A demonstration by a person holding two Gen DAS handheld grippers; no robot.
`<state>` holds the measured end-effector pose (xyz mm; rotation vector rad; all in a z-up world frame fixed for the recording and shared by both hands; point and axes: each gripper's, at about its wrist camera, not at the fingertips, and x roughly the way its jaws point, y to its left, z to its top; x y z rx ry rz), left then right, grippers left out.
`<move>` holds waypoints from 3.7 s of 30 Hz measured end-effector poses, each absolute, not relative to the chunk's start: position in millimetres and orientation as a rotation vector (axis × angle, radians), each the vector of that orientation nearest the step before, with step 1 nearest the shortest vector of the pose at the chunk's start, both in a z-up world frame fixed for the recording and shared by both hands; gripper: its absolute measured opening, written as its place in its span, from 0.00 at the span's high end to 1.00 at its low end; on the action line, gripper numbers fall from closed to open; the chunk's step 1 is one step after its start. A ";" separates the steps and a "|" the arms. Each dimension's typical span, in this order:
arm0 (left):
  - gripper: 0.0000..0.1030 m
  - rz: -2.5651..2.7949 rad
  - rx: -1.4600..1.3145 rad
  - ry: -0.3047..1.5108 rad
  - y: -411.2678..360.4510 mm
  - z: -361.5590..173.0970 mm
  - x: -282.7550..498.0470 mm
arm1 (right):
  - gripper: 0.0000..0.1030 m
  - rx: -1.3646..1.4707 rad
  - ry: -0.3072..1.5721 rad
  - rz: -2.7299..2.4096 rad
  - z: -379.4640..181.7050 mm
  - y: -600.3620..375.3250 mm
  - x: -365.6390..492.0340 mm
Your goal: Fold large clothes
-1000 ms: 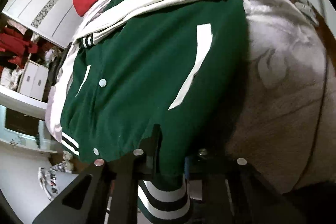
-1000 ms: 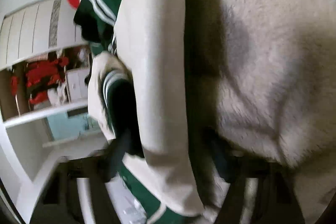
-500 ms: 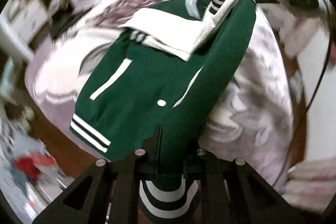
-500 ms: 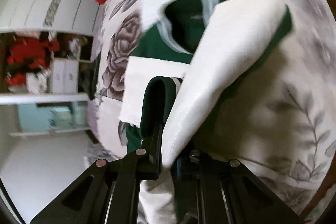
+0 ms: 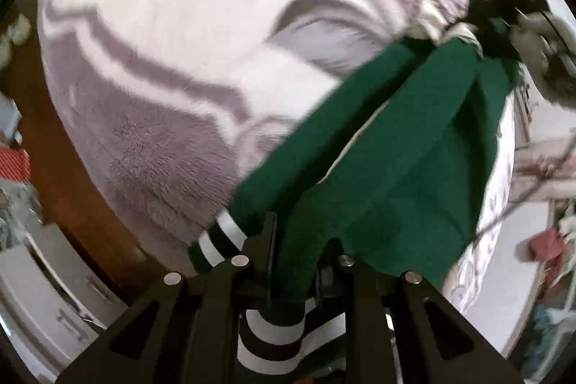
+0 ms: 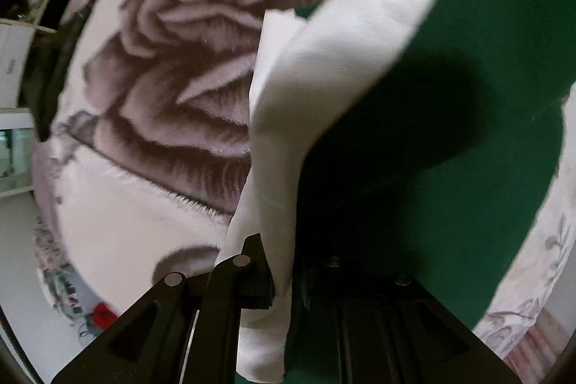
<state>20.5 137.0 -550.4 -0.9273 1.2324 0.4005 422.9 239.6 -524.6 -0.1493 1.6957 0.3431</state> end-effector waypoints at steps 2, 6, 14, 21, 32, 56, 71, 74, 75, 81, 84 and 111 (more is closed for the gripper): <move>0.82 0.335 -1.003 1.252 151.8 -572.7 17.6 | 0.82 -0.162 1.710 0.340 -532.8 239.5 420.1; 0.64 0.264 -1.158 1.236 165.0 -576.7 -3.2 | 0.55 -0.052 1.746 0.559 -512.8 229.4 413.2; 0.42 0.200 -1.250 1.221 165.2 -547.5 -36.5 | 0.43 0.199 1.763 0.574 -472.6 44.6 311.4; 0.54 0.317 -1.120 1.251 148.2 -566.0 -6.0 | 0.43 0.524 2.071 0.432 -593.9 -53.8 166.0; 0.89 0.356 -1.045 1.196 145.0 -538.1 -18.5 | 0.43 0.658 2.015 0.336 -603.4 -110.7 86.8; 0.83 0.381 -0.941 1.338 151.0 -537.3 -6.2 | 0.83 0.630 2.094 0.482 -616.7 -119.6 69.8; 0.18 0.163 -0.470 1.135 135.7 -472.1 190.6 | 0.54 0.406 1.524 0.476 -450.9 -101.5 361.5; 0.18 0.106 -0.439 1.113 143.4 -487.2 250.3 | 0.54 0.387 1.438 0.502 -443.0 -55.9 465.1; 0.18 0.089 -0.434 1.117 146.7 -492.1 266.3 | 0.54 0.368 1.423 0.496 -441.2 -33.7 487.1; 0.17 0.032 -0.447 1.288 164.3 -554.0 325.5 | 0.91 0.126 1.536 0.449 -523.9 90.5 587.9; 0.11 -0.014 -0.603 1.336 183.3 -583.3 323.5 | 0.91 0.001 1.673 0.438 -583.6 109.8 567.9; 0.61 -0.202 -0.869 1.358 219.4 -551.7 253.2 | 0.29 0.693 1.691 0.296 -570.9 -228.9 251.0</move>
